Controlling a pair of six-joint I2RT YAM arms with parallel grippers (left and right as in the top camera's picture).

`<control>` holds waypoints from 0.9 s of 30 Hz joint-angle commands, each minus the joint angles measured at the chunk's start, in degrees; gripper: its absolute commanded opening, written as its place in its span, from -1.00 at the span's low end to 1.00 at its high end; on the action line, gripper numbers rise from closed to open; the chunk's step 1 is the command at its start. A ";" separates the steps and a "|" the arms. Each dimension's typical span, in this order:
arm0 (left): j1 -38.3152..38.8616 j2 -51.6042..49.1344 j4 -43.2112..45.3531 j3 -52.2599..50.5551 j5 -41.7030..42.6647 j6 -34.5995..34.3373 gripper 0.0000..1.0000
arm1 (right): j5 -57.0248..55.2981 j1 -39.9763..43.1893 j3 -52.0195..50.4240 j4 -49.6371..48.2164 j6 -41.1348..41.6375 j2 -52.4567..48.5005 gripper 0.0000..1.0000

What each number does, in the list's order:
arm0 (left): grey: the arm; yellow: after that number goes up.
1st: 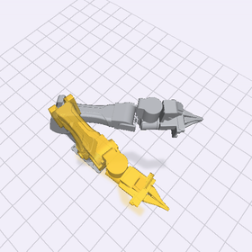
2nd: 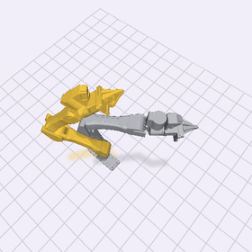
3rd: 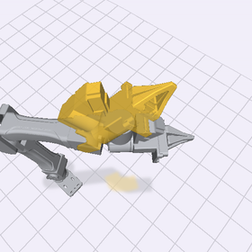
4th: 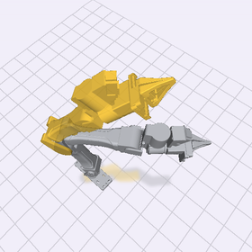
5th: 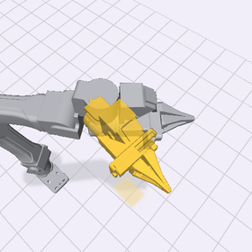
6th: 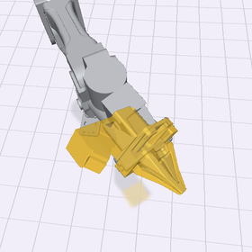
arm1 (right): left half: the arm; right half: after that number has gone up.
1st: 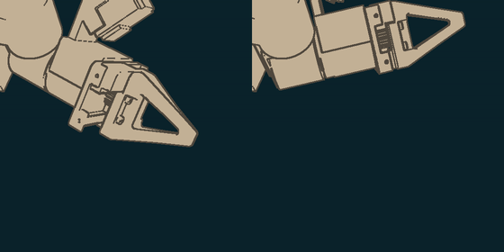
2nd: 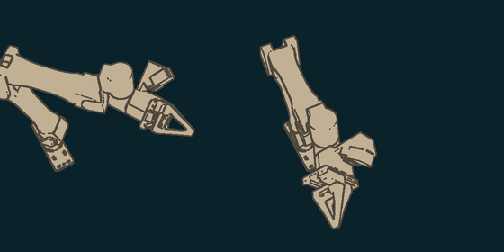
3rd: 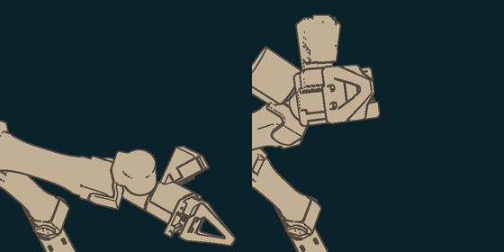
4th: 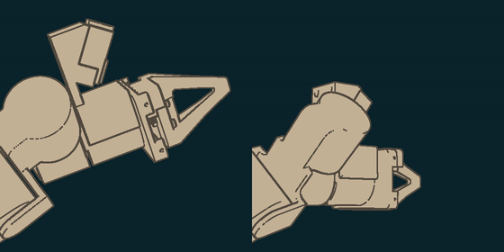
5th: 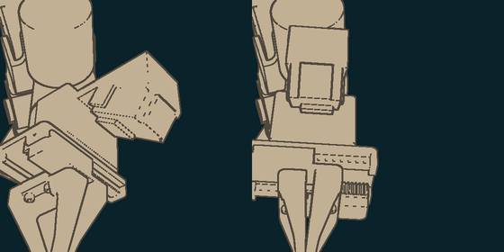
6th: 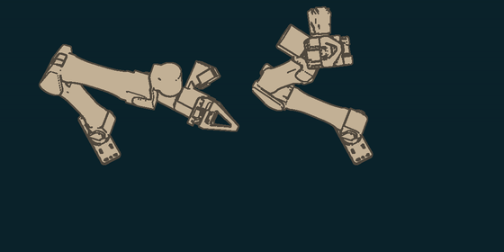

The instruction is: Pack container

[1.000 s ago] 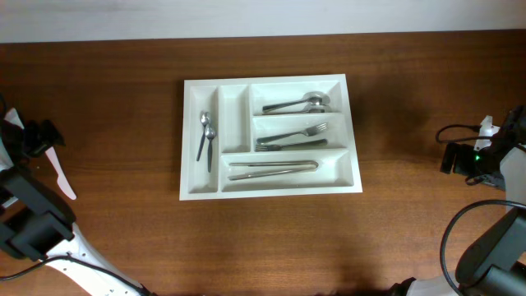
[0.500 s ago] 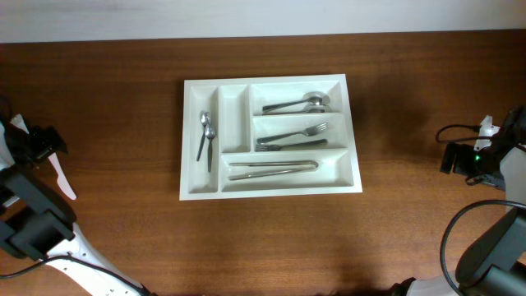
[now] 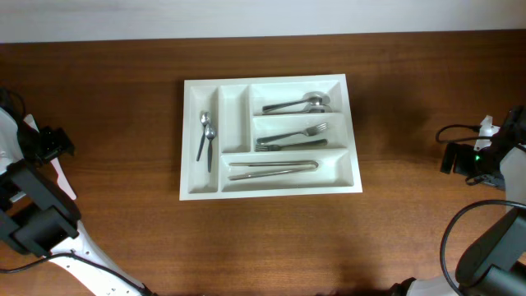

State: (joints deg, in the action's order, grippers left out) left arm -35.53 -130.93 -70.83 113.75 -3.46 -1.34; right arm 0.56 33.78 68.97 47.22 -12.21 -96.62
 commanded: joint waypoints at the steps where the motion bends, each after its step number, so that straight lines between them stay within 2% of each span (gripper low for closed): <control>1: 0.09 0.55 0.15 -0.48 -0.66 -0.55 0.82 | 0.55 0.00 0.02 -0.13 -0.22 -0.31 0.97; 27: 0.15 -4.59 1.46 -0.48 -0.68 -0.50 0.82 | 0.55 0.00 0.02 -0.13 -0.22 -0.31 0.97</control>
State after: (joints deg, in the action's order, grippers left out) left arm -35.53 -134.30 -69.84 113.65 -3.49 -1.48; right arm 0.56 33.78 68.97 47.22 -12.23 -96.62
